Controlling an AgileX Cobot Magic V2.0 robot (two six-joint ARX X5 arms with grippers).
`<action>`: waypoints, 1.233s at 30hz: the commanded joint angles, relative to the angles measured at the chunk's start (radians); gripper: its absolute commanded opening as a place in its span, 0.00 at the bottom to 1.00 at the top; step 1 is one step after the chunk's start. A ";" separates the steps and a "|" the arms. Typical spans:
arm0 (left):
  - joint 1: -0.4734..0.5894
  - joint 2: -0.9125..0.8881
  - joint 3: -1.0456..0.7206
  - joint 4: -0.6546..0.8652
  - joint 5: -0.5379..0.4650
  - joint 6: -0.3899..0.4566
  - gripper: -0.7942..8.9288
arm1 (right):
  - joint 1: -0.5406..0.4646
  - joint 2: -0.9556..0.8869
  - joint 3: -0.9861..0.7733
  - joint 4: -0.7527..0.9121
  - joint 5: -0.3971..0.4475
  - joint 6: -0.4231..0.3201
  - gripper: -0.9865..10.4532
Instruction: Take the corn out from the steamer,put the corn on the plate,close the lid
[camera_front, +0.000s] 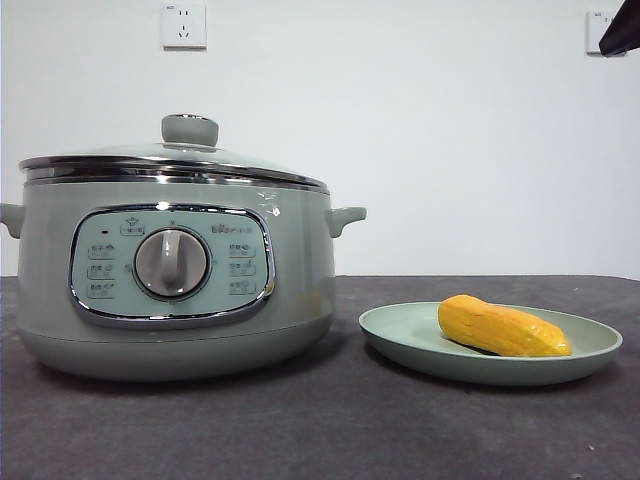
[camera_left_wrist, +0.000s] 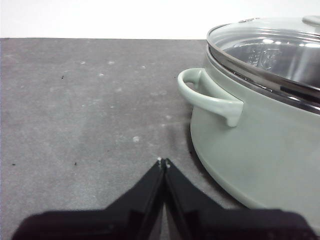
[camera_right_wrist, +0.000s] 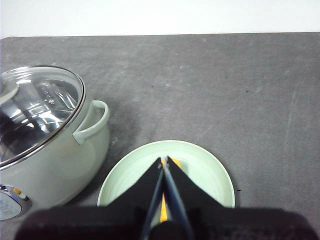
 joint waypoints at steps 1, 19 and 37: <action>0.003 -0.003 -0.016 0.005 -0.002 -0.003 0.08 | 0.000 0.000 -0.005 0.003 0.003 0.009 0.09; 0.003 -0.003 -0.016 0.005 -0.002 -0.003 0.08 | 0.000 0.000 -0.005 0.003 0.003 0.009 0.09; 0.003 -0.003 -0.016 0.005 -0.002 -0.003 0.08 | -0.268 -0.368 -0.373 0.296 -0.249 -0.217 0.09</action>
